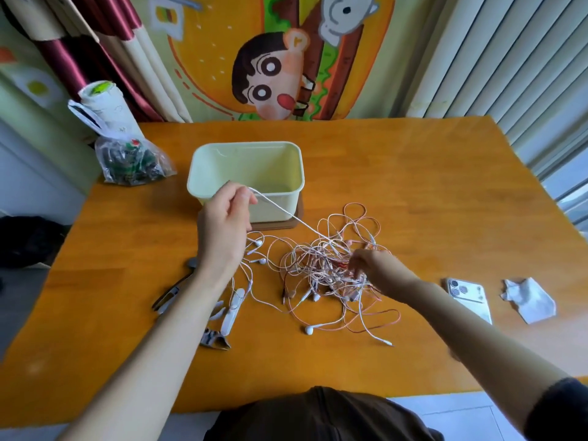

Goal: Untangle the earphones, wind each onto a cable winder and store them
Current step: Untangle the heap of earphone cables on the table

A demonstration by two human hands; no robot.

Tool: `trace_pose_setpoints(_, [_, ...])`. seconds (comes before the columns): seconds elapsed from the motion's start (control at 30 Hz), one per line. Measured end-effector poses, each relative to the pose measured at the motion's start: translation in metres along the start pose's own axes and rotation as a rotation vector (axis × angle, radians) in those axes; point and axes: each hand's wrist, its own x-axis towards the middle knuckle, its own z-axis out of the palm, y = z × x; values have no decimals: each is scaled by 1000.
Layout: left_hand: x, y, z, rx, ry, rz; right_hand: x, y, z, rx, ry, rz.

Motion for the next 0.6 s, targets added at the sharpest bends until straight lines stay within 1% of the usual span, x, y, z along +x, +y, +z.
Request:
trace_pose_setpoints(0.07, [1,-23,-1,164,-66,-65,1,1,-14,36,96,11])
trace_pose_setpoints(0.1, [1,-37,0,325,-153,-119,2,-4,-23,55,171,-8])
trace_pose_setpoints(0.17, [-4,-55,3,672,-383,-242,3,-20,-43,110,359,-88])
trace_pose_setpoints(0.2, [-8,-57,6,728,-454,-275,2,-31,-53,153,453,-135])
trace_pose_setpoints(0.23, [-11,-54,10,679,-464,-276,0,-42,-61,194,531,-181])
trace_pose_setpoints(0.27, [-14,-47,14,571,-426,-238,-2,-52,-67,218,576,-220])
trace_pose_setpoints(0.3, [-15,-38,17,441,-347,-161,-5,-62,-72,203,564,-240])
trace_pose_setpoints(0.33, [-16,-26,21,324,-274,-73,-6,-70,-74,128,481,-229])
trace_pose_setpoints(0.37, [-17,-14,26,244,-251,1,-8,-77,-73,22,358,-200])
trace_pose_setpoints(0.4, [-18,-3,30,189,-273,62,-10,-81,-70,-64,253,-175])
trace_pose_setpoints(0.43, [-20,5,36,151,-328,97,-13,-85,-66,-102,201,-172])
trace_pose_setpoints(0.5, [-25,10,47,132,-448,132,-18,-90,-59,-84,220,-247])
trace_pose_setpoints(0.53, [-27,8,50,142,-470,144,-21,-92,-55,-67,241,-297])
trace_pose_setpoints(0.6, [-28,-2,52,194,-456,159,-24,-88,-48,-39,252,-359])
